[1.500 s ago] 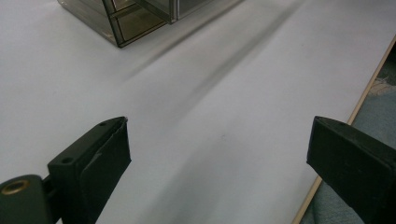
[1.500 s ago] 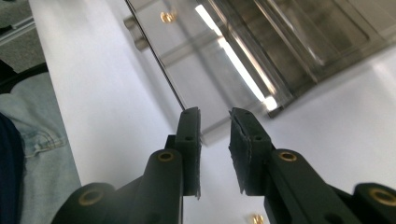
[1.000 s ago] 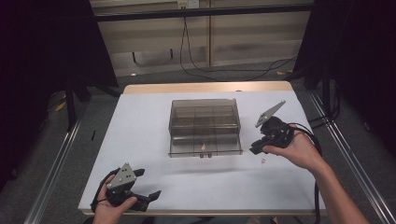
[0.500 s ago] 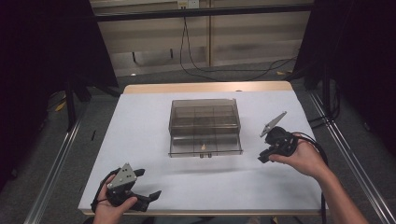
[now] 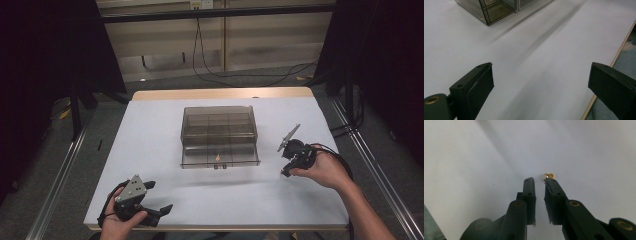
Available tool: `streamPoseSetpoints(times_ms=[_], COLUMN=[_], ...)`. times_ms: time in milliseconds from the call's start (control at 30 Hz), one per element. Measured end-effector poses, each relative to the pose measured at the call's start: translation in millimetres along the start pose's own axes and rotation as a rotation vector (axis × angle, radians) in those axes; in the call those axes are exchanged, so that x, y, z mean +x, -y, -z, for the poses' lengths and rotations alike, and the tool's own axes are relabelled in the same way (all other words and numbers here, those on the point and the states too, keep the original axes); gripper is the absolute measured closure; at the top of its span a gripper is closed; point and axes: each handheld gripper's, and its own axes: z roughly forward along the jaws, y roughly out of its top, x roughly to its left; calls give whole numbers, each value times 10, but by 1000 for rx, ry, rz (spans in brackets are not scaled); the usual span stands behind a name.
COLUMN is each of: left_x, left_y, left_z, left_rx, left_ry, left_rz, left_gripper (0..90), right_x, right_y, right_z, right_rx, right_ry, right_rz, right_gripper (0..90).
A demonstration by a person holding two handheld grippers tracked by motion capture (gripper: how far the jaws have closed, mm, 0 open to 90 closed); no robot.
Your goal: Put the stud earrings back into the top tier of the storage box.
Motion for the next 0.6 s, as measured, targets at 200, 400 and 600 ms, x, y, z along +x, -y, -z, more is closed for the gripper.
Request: streamPoseSetpoints(times_ms=[200,400,600], left_x=[4,-1,-1], left_y=[0,1,0], left_z=[4,-1,0], left_rx=[5,1,4], left_ry=[-1,3,1], left_rz=[-4,-2,-2], left_gripper=[61,61,61], right_x=[-22,-54,-64], right_y=[-41,-64,-93], right_z=[-87,-150,-176], right_rx=[25,54,68], right_ry=[14,18,25], right_rz=[23,20,29], right_gripper=[798,799,804])
